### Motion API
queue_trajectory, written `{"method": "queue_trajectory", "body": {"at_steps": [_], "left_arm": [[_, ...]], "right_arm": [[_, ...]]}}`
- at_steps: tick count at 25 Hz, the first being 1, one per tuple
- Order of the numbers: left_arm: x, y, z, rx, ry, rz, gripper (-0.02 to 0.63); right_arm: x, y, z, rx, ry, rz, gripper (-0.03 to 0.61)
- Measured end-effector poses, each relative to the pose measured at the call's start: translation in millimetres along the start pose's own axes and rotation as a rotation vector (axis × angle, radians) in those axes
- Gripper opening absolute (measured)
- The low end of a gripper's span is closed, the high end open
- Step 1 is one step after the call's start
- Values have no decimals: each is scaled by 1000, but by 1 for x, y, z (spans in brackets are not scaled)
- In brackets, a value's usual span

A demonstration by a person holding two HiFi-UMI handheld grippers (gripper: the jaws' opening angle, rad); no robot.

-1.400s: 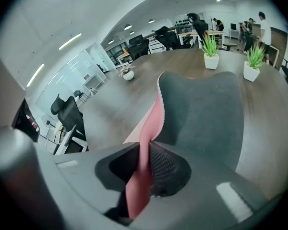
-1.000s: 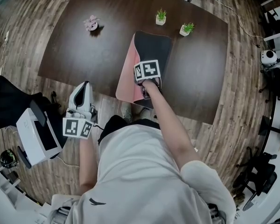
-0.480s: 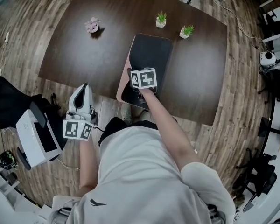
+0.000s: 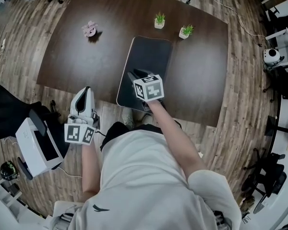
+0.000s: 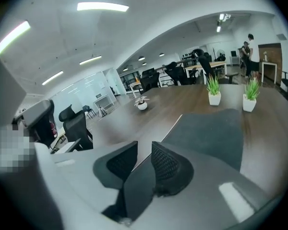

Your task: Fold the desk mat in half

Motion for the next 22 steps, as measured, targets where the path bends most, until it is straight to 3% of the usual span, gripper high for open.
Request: {"method": "queue_trajectory", "body": {"at_steps": [4,13,16,22], "left_arm": [[6,-3,-6,2,21,-9,0],[22,-6,-19,11,70,-24,0],[28,-8,-24,14,89,-30,0],[39,-12,-30,23,130,-35,0]], "right_arm": [[-28,-15,5,-75,2,-85,85],[-149,-51,-17,-110,59,-439,52],[-195,-50,-29,-133,87,-571,4],[-260,-27,-53,-200,215,-757,2]]}}
Point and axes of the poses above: the fingertips, and each gripper's own axes: x forward along the fingers, z to its left, y out of its underside, the point moved 5 cm from there along -x, backward along the fingers, and after that the axes turned 14 degrees about x, right-handed, at the moved point
